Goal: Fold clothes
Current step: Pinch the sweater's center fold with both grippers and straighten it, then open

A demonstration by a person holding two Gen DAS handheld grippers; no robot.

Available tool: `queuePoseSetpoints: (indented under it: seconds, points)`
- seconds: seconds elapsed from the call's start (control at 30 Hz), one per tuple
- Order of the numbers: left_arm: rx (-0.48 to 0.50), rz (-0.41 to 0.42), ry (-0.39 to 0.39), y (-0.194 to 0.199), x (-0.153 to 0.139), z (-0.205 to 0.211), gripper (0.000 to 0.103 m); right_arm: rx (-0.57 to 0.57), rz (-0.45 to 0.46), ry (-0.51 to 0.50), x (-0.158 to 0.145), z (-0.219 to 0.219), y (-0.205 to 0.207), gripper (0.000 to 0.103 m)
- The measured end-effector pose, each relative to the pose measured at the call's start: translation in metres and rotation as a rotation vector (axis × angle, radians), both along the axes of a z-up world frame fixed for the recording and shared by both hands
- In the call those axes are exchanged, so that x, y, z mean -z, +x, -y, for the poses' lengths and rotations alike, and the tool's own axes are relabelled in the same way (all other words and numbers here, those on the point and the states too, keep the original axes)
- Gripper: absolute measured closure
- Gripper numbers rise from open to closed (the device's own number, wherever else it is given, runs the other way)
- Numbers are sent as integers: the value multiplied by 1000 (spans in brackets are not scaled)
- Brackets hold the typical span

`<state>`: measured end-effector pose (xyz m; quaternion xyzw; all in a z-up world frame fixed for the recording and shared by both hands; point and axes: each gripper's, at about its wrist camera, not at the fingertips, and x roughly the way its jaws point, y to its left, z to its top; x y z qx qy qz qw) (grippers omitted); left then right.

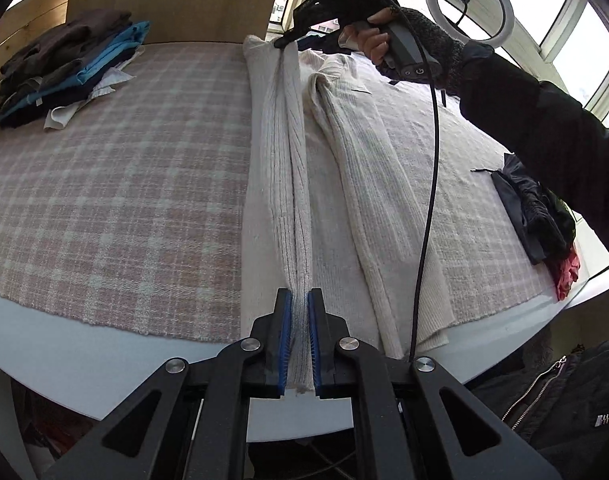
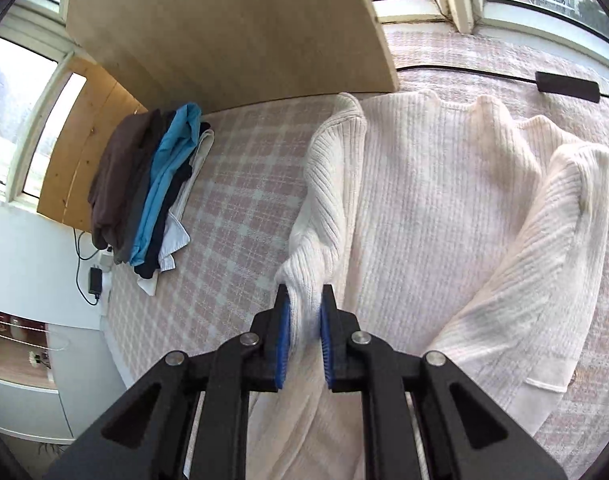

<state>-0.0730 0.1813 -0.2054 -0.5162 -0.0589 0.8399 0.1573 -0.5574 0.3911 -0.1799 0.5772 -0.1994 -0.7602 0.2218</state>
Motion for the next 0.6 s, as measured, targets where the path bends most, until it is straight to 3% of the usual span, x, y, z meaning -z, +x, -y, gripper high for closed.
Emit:
queuePoseSetpoints:
  seconds: [0.3,0.47,0.6]
  points:
    - [108,48,-80,-6,12,-54,96,85,-7,-158,27,-65,13,90]
    - [136,97,-112,-13,31,-67,95,22,-3,-37,48,-47,6,87]
    - [165,96,-126,-15,32,-72,94,48,-115,38,10,-67,12,82]
